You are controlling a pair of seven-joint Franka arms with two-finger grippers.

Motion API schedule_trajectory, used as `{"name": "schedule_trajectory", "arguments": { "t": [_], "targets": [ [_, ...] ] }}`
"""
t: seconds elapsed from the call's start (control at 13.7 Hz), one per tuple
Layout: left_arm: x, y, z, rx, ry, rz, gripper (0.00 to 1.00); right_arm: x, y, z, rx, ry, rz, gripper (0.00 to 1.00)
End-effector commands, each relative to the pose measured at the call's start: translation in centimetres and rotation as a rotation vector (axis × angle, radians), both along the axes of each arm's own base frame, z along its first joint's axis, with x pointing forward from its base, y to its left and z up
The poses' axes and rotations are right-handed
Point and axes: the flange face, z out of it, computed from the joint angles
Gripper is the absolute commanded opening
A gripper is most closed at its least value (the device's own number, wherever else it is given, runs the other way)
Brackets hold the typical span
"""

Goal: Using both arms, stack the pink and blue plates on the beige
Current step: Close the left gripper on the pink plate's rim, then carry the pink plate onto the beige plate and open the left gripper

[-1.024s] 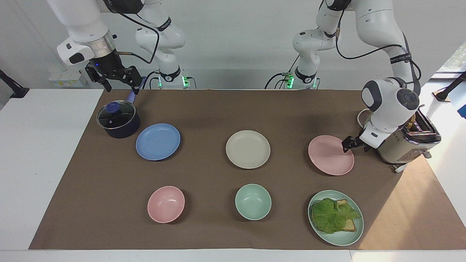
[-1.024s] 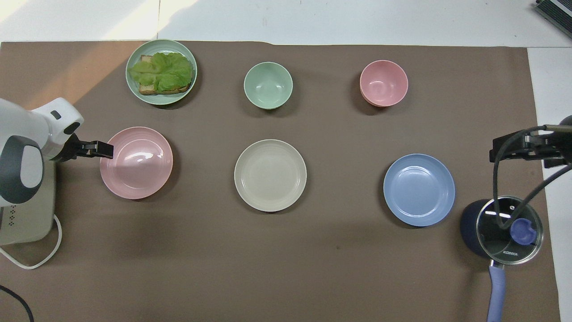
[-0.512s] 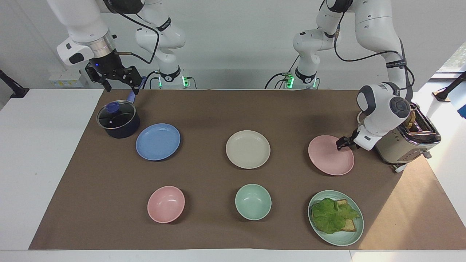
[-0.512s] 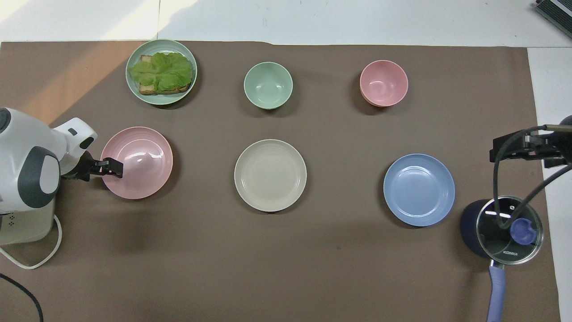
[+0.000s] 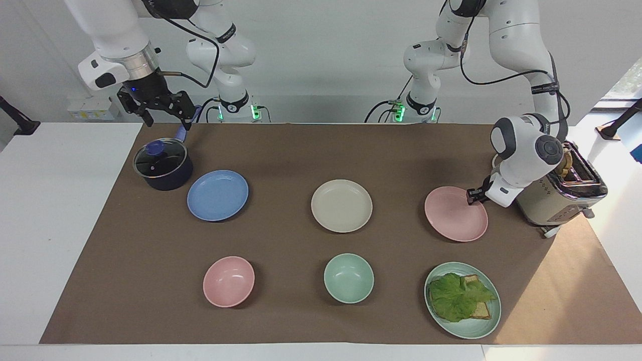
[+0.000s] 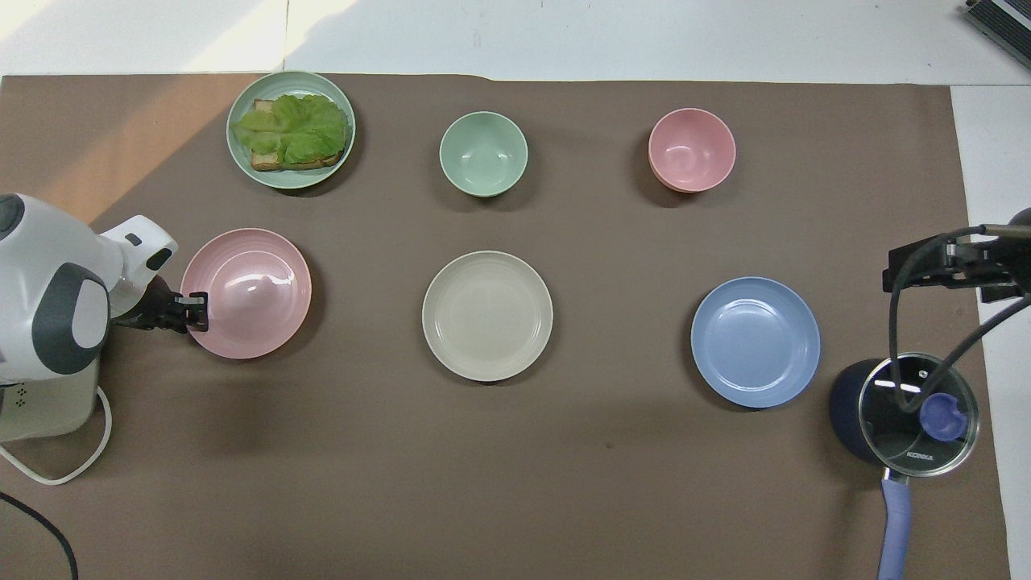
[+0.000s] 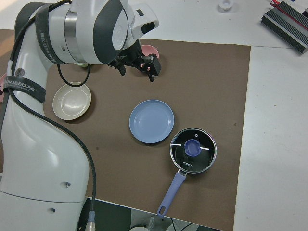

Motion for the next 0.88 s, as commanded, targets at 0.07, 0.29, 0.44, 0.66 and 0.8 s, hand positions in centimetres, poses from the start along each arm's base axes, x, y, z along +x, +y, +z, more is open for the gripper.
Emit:
{"name": "schedule_trajectory", "arguments": {
  "t": [0.07,0.29,0.44,0.66,0.8],
  "targets": [
    [0.4,-0.1,3.1,-0.008,0.061,0.013,0.00,-0.5,-0.5,0.2,0.027,-0.017,0.013,1.00],
    [1.4,-0.8,6.9,-0.066,0.106,0.036,0.00,-0.5,-0.5,0.1,0.027,-0.015,0.012,1.00],
    [1.6,-1.9,9.2,-0.108,0.134,0.043,0.00,-0.5,-0.5,0.1,0.027,-0.015,0.011,1.00],
    [1.1,-8.1,11.6,-0.143,0.154,0.098,0.00,-0.5,-0.5,0.1,0.027,-0.015,0.011,1.00],
    [0.0,-15.8,11.4,-0.091,0.153,0.147,0.00,-0.5,-0.5,0.1,0.027,-0.015,0.009,1.00]
  ]
}}
